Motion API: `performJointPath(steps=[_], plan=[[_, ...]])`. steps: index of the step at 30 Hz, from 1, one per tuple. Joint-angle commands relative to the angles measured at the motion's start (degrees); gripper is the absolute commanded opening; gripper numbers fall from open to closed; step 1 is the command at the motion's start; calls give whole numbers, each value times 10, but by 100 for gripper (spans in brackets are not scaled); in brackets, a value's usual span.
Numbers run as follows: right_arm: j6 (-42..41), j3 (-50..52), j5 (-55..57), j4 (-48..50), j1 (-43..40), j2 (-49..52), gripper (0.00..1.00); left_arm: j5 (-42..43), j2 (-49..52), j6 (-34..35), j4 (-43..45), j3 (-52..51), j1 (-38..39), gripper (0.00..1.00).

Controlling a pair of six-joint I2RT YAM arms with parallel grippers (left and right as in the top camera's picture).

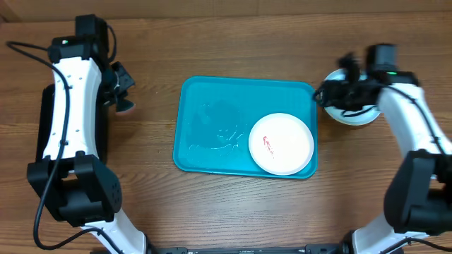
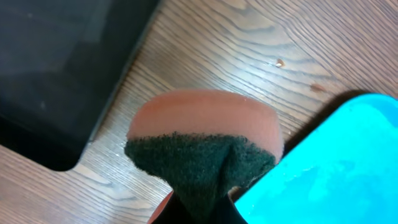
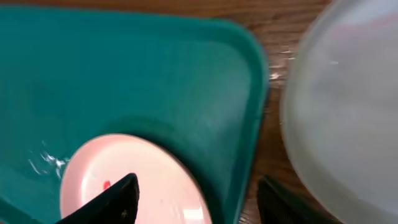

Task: Clean dirty plates on tray and stack at the side
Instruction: 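Move the right gripper back to the white plate on the tray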

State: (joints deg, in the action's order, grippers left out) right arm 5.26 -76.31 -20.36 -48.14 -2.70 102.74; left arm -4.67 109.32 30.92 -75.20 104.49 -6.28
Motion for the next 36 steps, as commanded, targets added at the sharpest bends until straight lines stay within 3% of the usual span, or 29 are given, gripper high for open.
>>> performJointPath(steps=[1, 5, 16, 20, 27, 32, 36], plan=[[57, 2, 125, -12, 65, 3, 63, 5, 1, -24, 2, -4, 13, 4], [57, 2, 189, -28, 102, 3, 63, 5, 1, -26, 3, -4, 17, 4], [72, 2, 151, -51, 105, 42, 60, 10, 1, -26, 4, -4, 19, 4], [72, 2, 142, -52, 105, 68, 49, 13, 1, -27, 5, -4, 19, 4], [68, 2, 141, -71, 105, 104, 47, 13, 1, -27, 5, -4, 19, 4], [33, 2, 131, -92, 105, 117, 30, 17, 1, -27, 7, -4, 19, 4], [-1, 2, 75, -92, 109, 121, 24, 54, 1, -53, 10, -4, 22, 4]])
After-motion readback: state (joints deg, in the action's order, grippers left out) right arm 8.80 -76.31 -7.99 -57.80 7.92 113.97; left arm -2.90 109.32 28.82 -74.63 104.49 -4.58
